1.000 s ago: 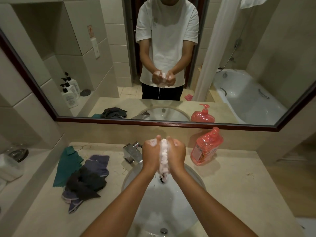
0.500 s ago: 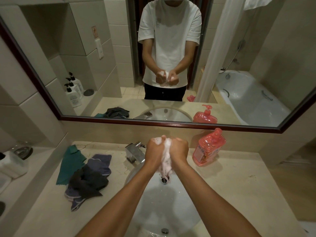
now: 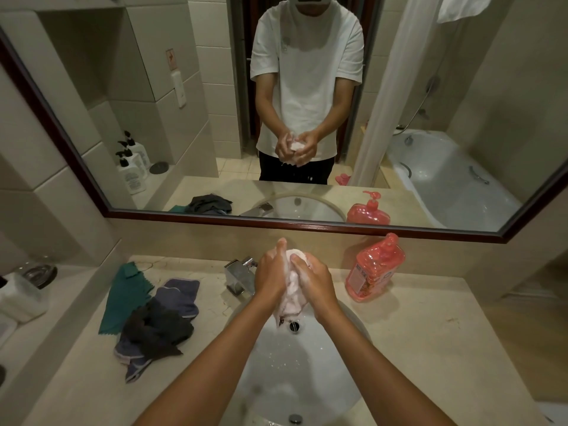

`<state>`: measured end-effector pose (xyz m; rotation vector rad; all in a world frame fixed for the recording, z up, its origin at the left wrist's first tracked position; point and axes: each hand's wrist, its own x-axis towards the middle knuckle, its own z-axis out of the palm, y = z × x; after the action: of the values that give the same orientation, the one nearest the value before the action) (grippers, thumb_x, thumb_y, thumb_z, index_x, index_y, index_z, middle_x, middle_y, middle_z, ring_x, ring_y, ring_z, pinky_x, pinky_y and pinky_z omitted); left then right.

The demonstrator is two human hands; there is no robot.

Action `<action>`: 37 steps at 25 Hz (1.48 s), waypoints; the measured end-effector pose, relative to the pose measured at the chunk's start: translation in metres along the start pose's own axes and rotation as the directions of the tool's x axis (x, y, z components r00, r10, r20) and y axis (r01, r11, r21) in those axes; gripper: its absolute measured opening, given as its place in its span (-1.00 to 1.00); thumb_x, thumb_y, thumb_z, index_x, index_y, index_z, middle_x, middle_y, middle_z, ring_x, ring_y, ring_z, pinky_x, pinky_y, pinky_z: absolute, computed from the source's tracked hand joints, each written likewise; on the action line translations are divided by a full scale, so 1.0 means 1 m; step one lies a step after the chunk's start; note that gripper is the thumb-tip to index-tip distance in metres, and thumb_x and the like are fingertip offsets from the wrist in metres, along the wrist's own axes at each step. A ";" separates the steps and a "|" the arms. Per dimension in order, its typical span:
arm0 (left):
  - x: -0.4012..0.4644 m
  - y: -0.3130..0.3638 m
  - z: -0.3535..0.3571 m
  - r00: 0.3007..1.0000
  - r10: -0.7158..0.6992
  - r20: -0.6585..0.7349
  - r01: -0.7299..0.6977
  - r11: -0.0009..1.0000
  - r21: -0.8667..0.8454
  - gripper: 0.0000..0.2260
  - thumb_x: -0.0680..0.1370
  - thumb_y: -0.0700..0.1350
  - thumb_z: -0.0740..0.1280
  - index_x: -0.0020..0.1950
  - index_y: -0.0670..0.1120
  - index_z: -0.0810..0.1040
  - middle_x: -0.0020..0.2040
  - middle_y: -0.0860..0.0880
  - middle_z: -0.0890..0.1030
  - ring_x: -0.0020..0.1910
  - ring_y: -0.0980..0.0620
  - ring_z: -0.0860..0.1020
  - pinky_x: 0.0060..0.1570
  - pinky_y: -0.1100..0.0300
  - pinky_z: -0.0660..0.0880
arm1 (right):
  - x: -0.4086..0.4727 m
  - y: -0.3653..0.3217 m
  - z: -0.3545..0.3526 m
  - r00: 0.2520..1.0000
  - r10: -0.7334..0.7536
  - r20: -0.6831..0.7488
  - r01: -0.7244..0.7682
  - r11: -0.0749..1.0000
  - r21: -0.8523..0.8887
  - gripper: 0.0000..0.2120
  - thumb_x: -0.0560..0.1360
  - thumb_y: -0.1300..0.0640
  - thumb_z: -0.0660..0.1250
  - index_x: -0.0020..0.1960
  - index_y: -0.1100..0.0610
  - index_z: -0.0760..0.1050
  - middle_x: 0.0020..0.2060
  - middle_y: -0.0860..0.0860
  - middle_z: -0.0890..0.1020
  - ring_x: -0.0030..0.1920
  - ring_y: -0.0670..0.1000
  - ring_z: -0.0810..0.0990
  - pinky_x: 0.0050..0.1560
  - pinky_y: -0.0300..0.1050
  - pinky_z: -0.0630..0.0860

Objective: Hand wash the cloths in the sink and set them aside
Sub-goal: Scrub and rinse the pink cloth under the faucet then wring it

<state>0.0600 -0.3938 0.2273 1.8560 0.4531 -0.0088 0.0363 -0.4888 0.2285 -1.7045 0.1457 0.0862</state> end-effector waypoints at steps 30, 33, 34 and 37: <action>-0.022 0.008 0.008 0.994 0.095 -0.053 -0.107 0.944 -0.311 -0.63 0.70 -0.05 0.18 -0.30 -0.07 0.48 -0.45 0.08 0.58 -0.44 0.21 0.51 -0.38 0.32 0.42 | 0.009 -0.014 0.019 0.889 -0.047 -0.455 -0.005 0.994 -0.113 -0.54 0.57 0.03 0.32 -0.47 0.08 0.30 -0.57 -0.09 0.41 -0.50 -0.11 0.31 -0.40 -0.13 0.23; -0.023 0.010 0.003 0.982 0.177 -0.057 -0.184 0.970 -0.159 -0.60 0.70 -0.05 0.17 -0.35 -0.06 0.43 -0.49 0.07 0.52 -0.45 0.14 0.47 -0.38 0.24 0.39 | 0.023 -0.017 0.015 0.905 0.133 -0.404 -0.149 0.989 -0.007 -0.61 0.54 0.05 0.35 -0.43 0.14 0.43 -0.49 0.06 0.50 -0.42 0.06 0.41 -0.32 -0.09 0.31; -0.024 0.009 0.003 0.979 0.195 -0.054 -0.200 0.973 -0.114 -0.60 0.70 -0.04 0.18 -0.34 -0.07 0.45 -0.46 0.07 0.52 -0.42 0.09 0.48 -0.36 0.20 0.40 | 0.027 -0.017 0.012 0.906 0.192 -0.376 -0.195 0.980 0.033 -0.64 0.52 0.07 0.36 -0.41 0.16 0.45 -0.46 0.09 0.53 -0.39 0.09 0.44 -0.30 -0.08 0.34; -0.025 0.006 0.003 0.977 0.211 -0.040 -0.213 0.975 -0.061 -0.68 0.69 0.00 0.22 -0.16 -0.08 0.63 -0.33 0.06 0.62 -0.28 0.04 0.61 -0.20 0.13 0.53 | 0.034 -0.014 0.004 0.906 0.354 -0.234 -0.339 0.935 0.101 -0.80 0.51 0.17 0.32 -0.27 0.21 0.50 -0.37 0.11 0.56 -0.37 0.09 0.49 -0.32 -0.13 0.41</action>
<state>0.0390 -0.4056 0.2376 1.8342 0.2729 0.1799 0.0726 -0.4847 0.2372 -1.6106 0.6354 0.1305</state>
